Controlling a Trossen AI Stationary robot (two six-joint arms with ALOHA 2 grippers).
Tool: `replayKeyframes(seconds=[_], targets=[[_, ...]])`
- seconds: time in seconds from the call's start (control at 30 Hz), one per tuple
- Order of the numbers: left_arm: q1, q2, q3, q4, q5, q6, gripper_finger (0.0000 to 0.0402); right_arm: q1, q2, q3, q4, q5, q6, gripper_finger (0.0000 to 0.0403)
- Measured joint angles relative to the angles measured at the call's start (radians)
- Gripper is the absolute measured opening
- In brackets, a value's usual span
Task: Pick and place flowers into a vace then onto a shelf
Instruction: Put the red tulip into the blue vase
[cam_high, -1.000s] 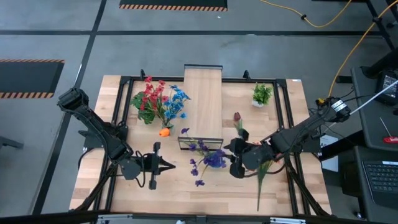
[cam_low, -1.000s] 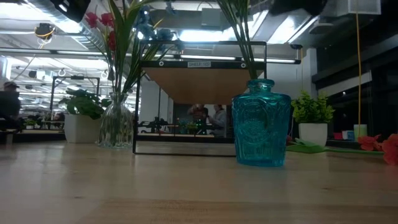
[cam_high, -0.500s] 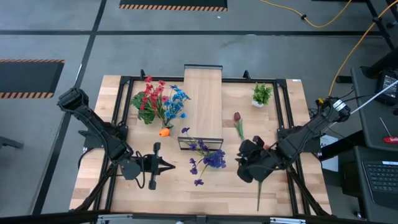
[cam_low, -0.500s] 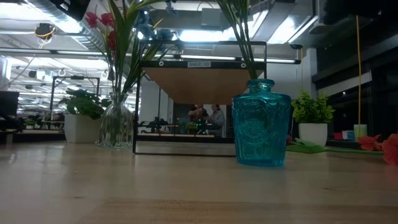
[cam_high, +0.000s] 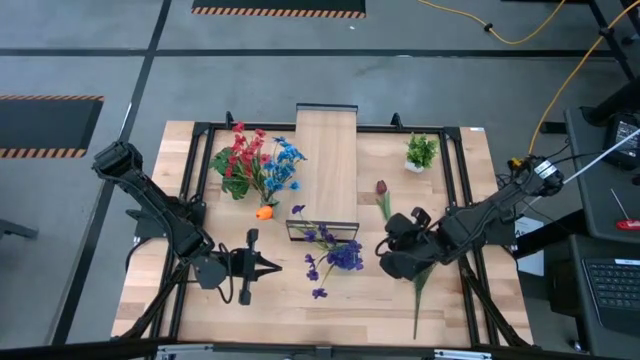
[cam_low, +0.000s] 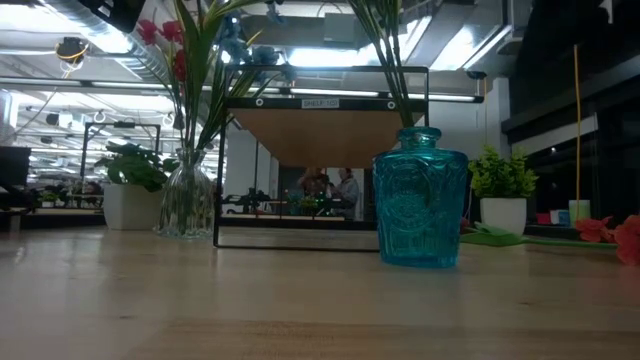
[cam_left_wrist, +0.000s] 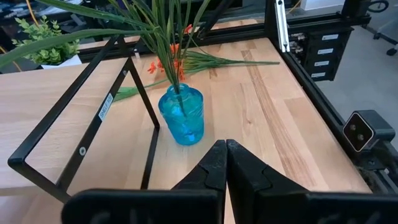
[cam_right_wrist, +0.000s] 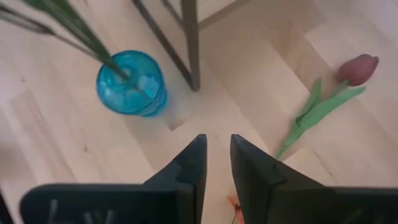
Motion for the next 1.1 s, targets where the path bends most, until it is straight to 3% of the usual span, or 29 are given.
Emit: replayKeyframes(seconds=[0.43, 0.7, 1.1], targets=[[0.000, 0.000, 0.000, -0.012, 0.000, -0.006, 0.0003, -0.143, 0.000, -0.154, 0.015, -0.121, 0.000, 0.0151], [0.000, 0.000, 0.000, -0.011, 0.000, -0.011, 0.0005, -0.255, 0.000, -0.289, 0.135, -0.152, -0.082, 0.0209], [0.000, 0.000, 0.000, -0.011, 0.000, -0.027, 0.0001, -0.405, 0.000, -0.445, 0.355, -0.221, -0.212, 0.0209]])
